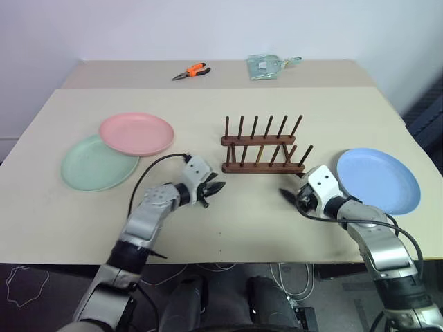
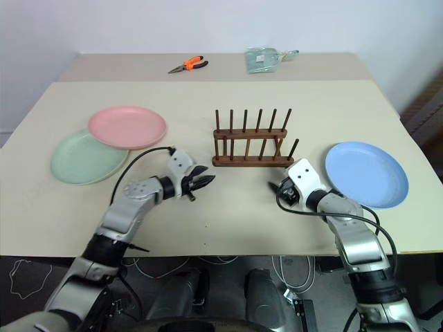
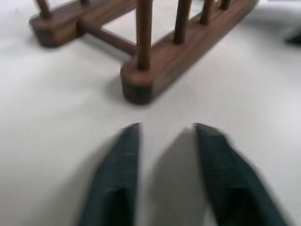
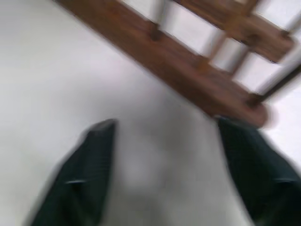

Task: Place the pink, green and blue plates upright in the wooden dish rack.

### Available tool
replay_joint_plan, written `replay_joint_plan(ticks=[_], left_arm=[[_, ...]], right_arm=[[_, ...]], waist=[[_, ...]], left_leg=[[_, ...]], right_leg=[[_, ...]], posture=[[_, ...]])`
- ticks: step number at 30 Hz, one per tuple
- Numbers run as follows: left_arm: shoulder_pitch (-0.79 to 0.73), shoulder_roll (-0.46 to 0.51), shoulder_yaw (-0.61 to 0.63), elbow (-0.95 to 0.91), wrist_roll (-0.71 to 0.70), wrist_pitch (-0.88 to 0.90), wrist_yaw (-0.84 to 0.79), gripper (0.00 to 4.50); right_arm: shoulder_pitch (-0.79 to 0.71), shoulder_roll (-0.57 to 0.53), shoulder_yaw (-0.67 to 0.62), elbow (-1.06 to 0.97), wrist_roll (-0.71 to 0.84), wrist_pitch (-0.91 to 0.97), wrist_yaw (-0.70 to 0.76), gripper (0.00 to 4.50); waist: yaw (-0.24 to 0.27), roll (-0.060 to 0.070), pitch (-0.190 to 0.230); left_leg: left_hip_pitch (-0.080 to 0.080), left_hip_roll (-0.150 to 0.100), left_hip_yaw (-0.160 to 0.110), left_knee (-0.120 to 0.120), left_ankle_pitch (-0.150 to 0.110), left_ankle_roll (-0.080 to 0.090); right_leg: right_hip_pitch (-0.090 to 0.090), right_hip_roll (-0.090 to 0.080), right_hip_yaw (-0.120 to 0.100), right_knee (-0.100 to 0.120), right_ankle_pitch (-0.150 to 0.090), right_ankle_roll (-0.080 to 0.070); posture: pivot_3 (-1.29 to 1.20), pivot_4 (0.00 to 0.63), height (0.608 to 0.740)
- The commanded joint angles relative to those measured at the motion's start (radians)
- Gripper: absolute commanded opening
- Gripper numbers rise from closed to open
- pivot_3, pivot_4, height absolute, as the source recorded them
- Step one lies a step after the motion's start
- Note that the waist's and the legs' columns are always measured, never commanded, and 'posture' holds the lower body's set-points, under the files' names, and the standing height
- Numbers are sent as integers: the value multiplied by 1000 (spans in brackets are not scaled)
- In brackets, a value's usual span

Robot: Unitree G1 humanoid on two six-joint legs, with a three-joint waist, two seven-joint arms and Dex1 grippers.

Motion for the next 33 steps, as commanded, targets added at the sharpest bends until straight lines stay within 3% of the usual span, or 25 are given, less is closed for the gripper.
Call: replay_joint_plan(ticks=[1, 2, 3, 7, 12, 17, 23, 27, 33], left_arm=[[-18, 12, 176, -102, -108, 70, 66, 3774], [-46, 2, 242, -108, -132, 84, 125, 4312], [-74, -9, 299, -108, -150, 94, 184, 4418], [-212, -50, 498, -84, -149, 146, 495, 4418], [-285, -116, 681, -114, -241, 239, 730, 4418], [-303, -167, 865, -113, -403, 340, 900, 4418], [-331, -165, 933, -35, -571, 437, 943, 4418], [-385, -150, 972, 121, -626, 407, 959, 3157], [-421, -131, 979, 228, -673, 377, 979, 24]], right_arm=[[-4, -22, 4, -116, 29, 9, 41, 4500], [-8, -22, 8, -126, 35, 15, 46, 4500], [-12, -20, 12, -133, 42, 21, 51, 4500], [-43, -10, 35, -119, 44, 19, 72, 4500], [-79, 3, 64, -86, 41, 2, 96, 4500], [-88, 14, 73, -85, 42, 3, 106, 4500], [-84, 16, 66, -100, 40, 1, 103, 4500], [-88, 22, 47, -113, 40, -5, 84, 4500], [-82, 17, 38, -118, 34, -19, 64, 4500]], waist=[[5, 0, 1], [8, 0, 1], [9, -1, 1], [22, -3, 3], [28, -3, 3], [29, -5, 4], [31, -6, 4], [30, -6, 4], [28, -7, 4]], left_leg=[[0, 0, 0, 0, 0, 0], [-1, 0, 0, 1, 0, 0], [-1, 0, -1, 2, 0, 0], [-5, -1, -2, 4, 0, 0], [-5, -3, -2, 4, -2, -1], [-5, -2, -2, 5, -2, -1], [-5, -3, -2, 5, -2, -2], [-4, -3, -2, 5, -2, -2], [-4, -3, -2, 5, -2, -2]], right_leg=[[0, 0, 0, 0, 0, -1], [-1, 0, 0, 0, 0, -1], [0, 0, -1, 0, 0, -1], [-2, 1, -3, -1, 1, 2], [-2, 1, -3, 0, 2, 4], [-2, 1, -3, 0, 2, 5], [-1, 1, -3, 0, 2, 5], [-1, 1, -3, 0, 2, 5], [-2, 2, -3, 1, 2, 5]], posture=[[0, 150, 738], [0, 150, 738], [0, 150, 738], [0, 150, 738], [0, 150, 738], [0, 150, 738], [0, 150, 738], [0, 150, 738], [0, 150, 738]])
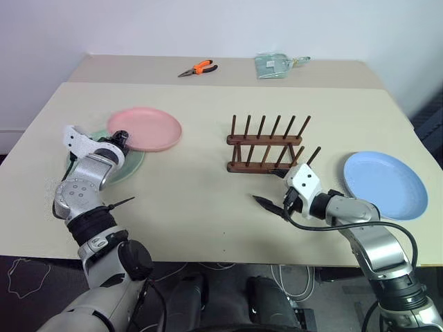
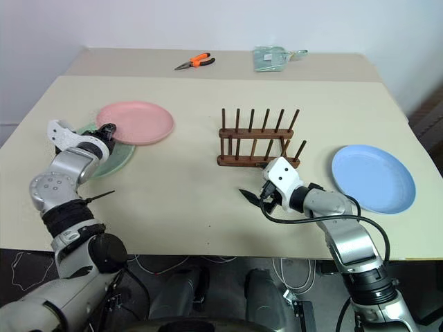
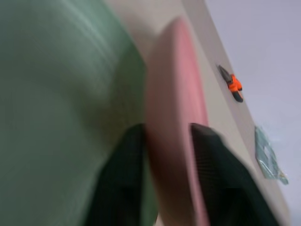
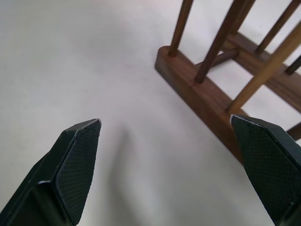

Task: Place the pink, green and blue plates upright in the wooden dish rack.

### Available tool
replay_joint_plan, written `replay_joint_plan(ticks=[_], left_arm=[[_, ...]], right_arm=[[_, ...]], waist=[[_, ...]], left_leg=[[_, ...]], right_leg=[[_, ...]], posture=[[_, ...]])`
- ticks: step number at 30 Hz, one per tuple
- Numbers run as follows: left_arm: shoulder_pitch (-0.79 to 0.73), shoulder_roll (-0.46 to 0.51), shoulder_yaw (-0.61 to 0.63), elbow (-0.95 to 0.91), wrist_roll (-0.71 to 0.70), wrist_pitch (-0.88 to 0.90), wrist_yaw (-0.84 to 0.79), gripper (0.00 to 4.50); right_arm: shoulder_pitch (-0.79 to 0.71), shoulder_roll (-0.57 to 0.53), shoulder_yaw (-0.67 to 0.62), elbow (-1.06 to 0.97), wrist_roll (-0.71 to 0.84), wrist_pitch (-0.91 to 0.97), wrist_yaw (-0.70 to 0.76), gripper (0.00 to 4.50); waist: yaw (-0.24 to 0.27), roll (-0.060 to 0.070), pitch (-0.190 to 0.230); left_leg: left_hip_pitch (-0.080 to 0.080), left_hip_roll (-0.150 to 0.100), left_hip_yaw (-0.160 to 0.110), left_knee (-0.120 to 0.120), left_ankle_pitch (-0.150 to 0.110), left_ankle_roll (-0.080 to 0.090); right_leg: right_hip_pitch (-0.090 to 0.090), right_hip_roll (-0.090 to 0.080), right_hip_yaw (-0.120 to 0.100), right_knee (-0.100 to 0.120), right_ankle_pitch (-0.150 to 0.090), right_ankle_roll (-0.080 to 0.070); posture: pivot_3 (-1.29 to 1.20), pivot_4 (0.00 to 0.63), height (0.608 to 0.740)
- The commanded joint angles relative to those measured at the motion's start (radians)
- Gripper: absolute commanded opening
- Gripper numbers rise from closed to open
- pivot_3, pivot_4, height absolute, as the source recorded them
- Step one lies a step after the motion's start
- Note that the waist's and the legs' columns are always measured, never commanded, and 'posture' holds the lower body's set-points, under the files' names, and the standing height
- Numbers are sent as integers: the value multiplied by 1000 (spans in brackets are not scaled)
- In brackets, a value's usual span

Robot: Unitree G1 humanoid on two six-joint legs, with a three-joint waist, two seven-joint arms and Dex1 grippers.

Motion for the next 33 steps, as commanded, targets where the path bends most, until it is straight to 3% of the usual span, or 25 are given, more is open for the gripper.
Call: replay_joint_plan(ticks=[1, 5, 8, 14, 19, 24, 27, 31, 33], left_arm=[[-32, 28, -1, -9, -48, -33, -4, 24], [-2, 32, -131, -188, -65, -28, -126, 24], [3, 11, -240, -294, -60, -3, -152, 24], [-45, -24, -538, -402, 63, 2, -174, 24], [-96, -62, -656, -406, 126, -23, -182, 24], [-128, -114, -678, -412, 130, -7, -175, 24], [-123, -122, -681, -425, 132, 1, -182, 0], [-111, -122, -678, -428, 128, 5, -198, 0], [-108, -136, -658, -425, 105, 5, -205, 776]], right_arm=[[-4, -5, -47, -54, 23, -11, -7, 4500], [-9, -69, -128, -138, 77, 46, 26, 4500], [-87, -100, -110, -173, 41, 20, 20, 4500], [-367, -106, 70, -54, -246, -207, -45, 4500], [-464, -114, 180, 77, -433, -364, -72, 4500], [-486, -118, 212, 177, -590, -444, -131, 4500], [-486, -113, 204, 204, -640, -460, -160, 3674], [-478, -111, 185, 204, -673, -474, -185, 1569], [-475, -114, 179, 204, -684, -482, -189, 543]], waist=[[1, -1, 0], [4, -2, 1], [3, -3, 1], [-1, -2, 1], [1, -2, 1], [2, -2, 1], [-2, -2, 1], [-2, -2, 1], [-2, -2, 1]], left_leg=[[0, 0, 0, 0, 0, 0], [-1, 0, 0, 0, 0, 0], [0, 0, 0, 0, 0, -1], [0, 0, 0, 0, 0, -1], [0, 0, 0, -1, 1, -2], [-1, -1, 1, -1, 4, -6], [-1, -1, 0, -1, 4, -7], [-1, -1, 0, -1, 4, -7], [-1, -1, 0, -1, 4, -7]], right_leg=[[0, 0, 0, 0, 0, 0], [0, 0, 0, 0, 0, 0], [1, 0, 0, -1, 0, 0], [0, 0, 1, -1, 0, -1], [0, 0, 0, -2, 0, 0], [0, 0, 1, -2, 0, 0], [0, 0, 1, -1, 0, 0], [0, 0, 1, -1, 0, 0], [0, 0, 1, -1, 0, 0]], posture=[[0, 150, 738], [0, 150, 738], [0, 150, 738], [0, 150, 738], [0, 150, 738], [0, 150, 738], [0, 150, 738], [0, 150, 738], [0, 150, 738]])
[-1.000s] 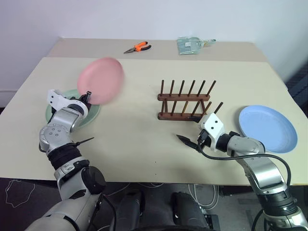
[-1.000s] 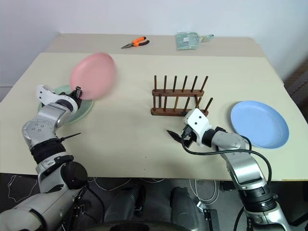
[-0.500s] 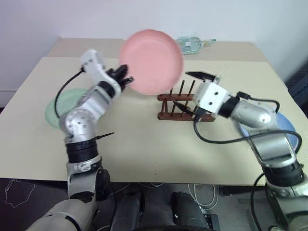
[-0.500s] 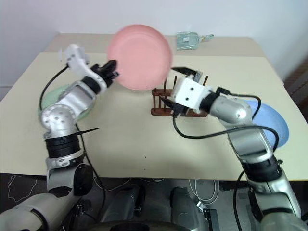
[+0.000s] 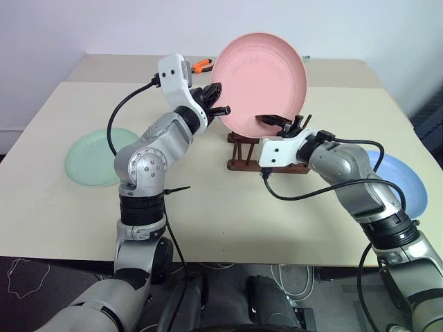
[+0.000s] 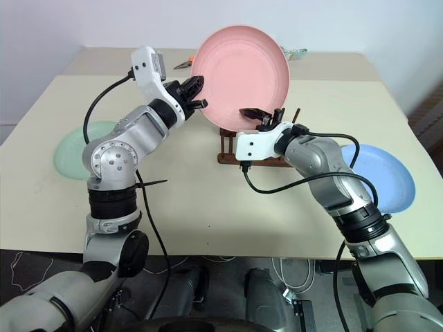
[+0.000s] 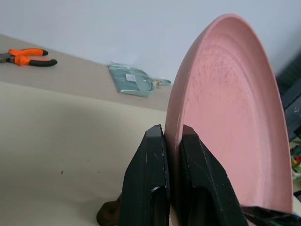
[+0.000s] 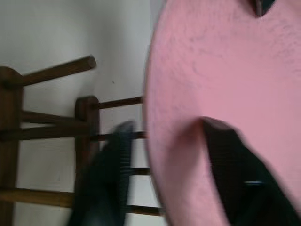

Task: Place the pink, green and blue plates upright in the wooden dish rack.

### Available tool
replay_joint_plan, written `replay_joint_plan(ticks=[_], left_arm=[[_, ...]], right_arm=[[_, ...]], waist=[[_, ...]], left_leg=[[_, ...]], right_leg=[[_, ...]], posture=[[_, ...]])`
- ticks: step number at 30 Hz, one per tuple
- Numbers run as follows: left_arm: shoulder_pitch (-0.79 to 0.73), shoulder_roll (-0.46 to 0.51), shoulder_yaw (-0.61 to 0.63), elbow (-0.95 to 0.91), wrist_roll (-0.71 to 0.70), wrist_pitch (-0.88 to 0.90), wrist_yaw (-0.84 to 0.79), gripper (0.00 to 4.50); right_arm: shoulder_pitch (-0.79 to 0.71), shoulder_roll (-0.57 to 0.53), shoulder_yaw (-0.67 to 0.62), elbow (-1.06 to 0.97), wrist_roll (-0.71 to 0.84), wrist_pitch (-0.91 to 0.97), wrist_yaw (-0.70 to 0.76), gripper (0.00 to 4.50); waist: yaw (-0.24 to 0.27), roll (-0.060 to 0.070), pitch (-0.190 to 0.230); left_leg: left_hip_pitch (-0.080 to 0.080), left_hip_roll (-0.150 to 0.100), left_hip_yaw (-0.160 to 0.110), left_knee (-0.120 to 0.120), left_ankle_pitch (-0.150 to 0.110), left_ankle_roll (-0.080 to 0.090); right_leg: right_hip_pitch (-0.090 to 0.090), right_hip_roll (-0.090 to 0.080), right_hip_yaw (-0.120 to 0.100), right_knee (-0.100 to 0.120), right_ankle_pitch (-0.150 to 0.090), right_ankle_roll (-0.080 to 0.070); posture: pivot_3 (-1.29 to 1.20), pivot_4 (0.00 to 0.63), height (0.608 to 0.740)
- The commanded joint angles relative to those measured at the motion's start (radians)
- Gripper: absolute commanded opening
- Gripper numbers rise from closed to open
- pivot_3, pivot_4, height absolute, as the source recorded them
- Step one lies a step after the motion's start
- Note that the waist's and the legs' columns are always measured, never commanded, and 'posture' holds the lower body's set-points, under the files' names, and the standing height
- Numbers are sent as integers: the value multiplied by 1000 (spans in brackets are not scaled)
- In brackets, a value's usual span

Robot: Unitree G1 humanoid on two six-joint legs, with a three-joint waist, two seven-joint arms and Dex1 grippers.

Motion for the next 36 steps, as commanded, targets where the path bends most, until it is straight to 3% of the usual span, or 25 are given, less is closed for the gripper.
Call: replay_joint_plan(ticks=[1, 7, 11, 13, 19, 23, 36], left_arm=[[-10, -19, 20, -50, -43, -8, -29, 1119], [-44, -57, 112, -43, -94, -80, -13, 4185], [-5, 101, 55, -23, 97, -235, -103, 4185], [58, 198, -4, -5, 191, -316, -195, 4185], [301, 395, -117, 84, 358, -566, -493, 4185], [451, 448, -165, 90, 358, -637, -676, 4185], [566, 431, -218, -57, 307, -548, -822, 4185]], right_arm=[[-16, -6, -40, -20, -21, -19, -21, 84], [9, -15, -79, -56, -17, -26, -26, 0], [68, -13, -236, -96, 98, 7, -49, 0], [83, 24, -340, -124, 243, 59, -31, 0], [127, 153, -650, -325, 939, 540, 52, 0], [162, 181, -735, -405, 1246, 747, 1, 0], [228, 176, -747, -315, 1313, 786, -122, 0]], waist=[[1, 0, 0], [4, 0, 0], [0, 0, 1], [-4, 1, 0], [-2, 1, 0], [-2, 2, 0], [0, 3, 0]], left_leg=[[0, 0, 0, 0, 0, 0], [0, 0, 0, 0, 0, 0], [0, 0, 0, 0, 0, 0], [0, 0, 0, -1, 0, 0], [1, 2, -1, -2, -3, 5], [0, 2, 0, -4, -4, 6], [0, 2, 1, -12, -3, 6]], right_leg=[[0, 0, 0, 0, 0, 0], [0, 0, 0, -1, 0, 0], [0, 0, 0, 0, 0, 0], [0, 0, 0, 0, 0, 0], [1, 0, 0, 0, 0, -1], [-1, -5, 2, -1, -2, -5], [-5, -7, 3, -6, -1, -6]], posture=[[0, 150, 738], [0, 150, 738], [0, 150, 738], [0, 150, 738], [0, 150, 738], [0, 150, 738], [0, 150, 738]])
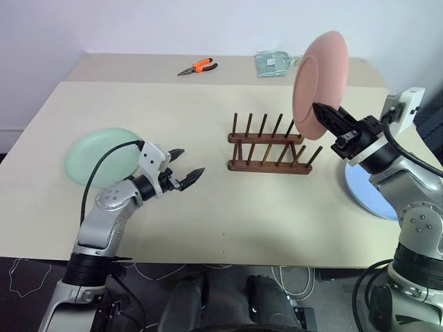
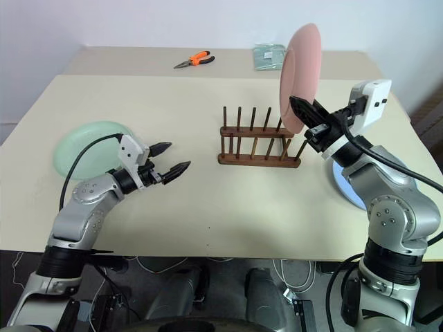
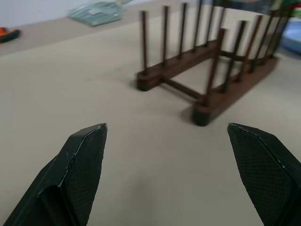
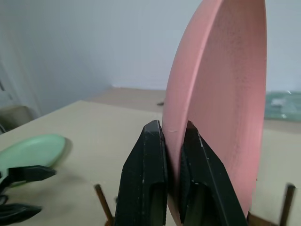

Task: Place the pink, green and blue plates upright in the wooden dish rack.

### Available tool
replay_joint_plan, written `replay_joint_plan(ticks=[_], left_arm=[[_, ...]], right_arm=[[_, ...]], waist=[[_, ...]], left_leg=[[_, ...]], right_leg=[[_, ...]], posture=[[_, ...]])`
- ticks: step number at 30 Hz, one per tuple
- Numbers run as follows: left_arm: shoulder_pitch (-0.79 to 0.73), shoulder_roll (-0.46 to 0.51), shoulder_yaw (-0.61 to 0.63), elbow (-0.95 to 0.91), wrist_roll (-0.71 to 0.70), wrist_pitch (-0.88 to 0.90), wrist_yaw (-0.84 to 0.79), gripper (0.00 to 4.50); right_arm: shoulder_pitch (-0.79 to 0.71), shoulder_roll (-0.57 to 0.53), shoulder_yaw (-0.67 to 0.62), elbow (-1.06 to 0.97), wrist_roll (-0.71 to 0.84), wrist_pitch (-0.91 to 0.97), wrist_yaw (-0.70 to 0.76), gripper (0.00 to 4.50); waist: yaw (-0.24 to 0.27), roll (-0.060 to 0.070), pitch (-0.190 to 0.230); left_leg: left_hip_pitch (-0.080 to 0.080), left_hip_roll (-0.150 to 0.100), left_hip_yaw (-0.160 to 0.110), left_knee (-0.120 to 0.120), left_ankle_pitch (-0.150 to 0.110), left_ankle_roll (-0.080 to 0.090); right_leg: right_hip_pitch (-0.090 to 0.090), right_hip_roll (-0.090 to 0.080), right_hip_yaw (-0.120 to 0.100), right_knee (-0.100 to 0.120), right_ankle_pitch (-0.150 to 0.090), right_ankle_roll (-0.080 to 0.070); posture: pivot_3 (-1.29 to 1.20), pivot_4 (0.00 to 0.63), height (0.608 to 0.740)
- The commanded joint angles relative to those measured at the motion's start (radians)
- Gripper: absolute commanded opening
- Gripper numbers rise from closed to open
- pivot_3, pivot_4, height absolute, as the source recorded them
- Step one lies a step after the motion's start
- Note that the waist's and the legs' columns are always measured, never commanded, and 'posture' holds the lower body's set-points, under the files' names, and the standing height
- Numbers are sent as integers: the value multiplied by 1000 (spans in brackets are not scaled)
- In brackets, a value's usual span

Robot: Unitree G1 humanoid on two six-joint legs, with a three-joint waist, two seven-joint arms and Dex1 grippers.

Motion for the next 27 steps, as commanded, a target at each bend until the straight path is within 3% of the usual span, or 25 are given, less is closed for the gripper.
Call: replay_joint_plan(ticks=[1, 8, 11, 13, 16, 21, 25, 27], left_arm=[[6, 2, -19, -60, -6, 18, -25, 4185], [17, -4, -43, -81, 3, 35, -40, 4185], [19, -4, -47, -81, 8, 41, -45, 4223], [18, -4, -43, -73, 9, 51, -45, 4500], [17, -6, -30, -64, 7, 55, -43, 4500], [-22, -29, 47, 12, 49, 28, 77, 4500], [-89, -72, 181, 109, 86, 24, 296, 4500], [-137, -99, 281, 154, 76, 65, 442, 4500]], right_arm=[[3, -13, -37, 9, 20, -26, -6, 0], [47, -31, -33, 63, 32, -13, 25, 0], [63, -41, -19, 87, -6, -39, 32, 1075], [62, -59, -5, 95, -54, -80, 39, 2162], [50, -91, 19, 105, -160, -175, 45, 3540], [18, -186, 42, 127, -326, -348, 77, 3540], [-71, -258, 66, 112, -380, -409, 117, 3540], [-112, -278, 101, 70, -359, -393, 156, 4086]], waist=[[0, 0, 0], [0, 1, 0], [2, 1, 0], [2, 1, 0], [2, 1, 0], [4, 1, 0], [0, 2, 0], [0, 1, 0]], left_leg=[[0, 0, 0, 0, 0, 0], [0, 0, 0, 0, 0, 0], [0, 0, 1, 0, 0, 0], [0, 0, 1, 1, 0, 0], [0, 0, 1, 1, 0, 0], [0, 0, 1, 1, 0, 0], [1, 0, 1, 2, 0, 0], [1, 0, 1, 2, 0, 0]], right_leg=[[0, 0, 0, 0, 0, 0], [0, 1, 0, 1, 0, 0], [0, 1, -1, 0, 0, 0], [0, 1, -1, 0, 0, 0], [0, 2, -1, 1, 0, 0], [0, 4, -1, 1, 0, 1], [1, 5, -1, 1, 2, 3], [0, 5, -1, 2, 2, 4]], posture=[[0, 150, 738], [0, 150, 738], [0, 150, 738], [0, 150, 738], [0, 150, 738], [0, 150, 738], [0, 150, 738], [0, 150, 738]])
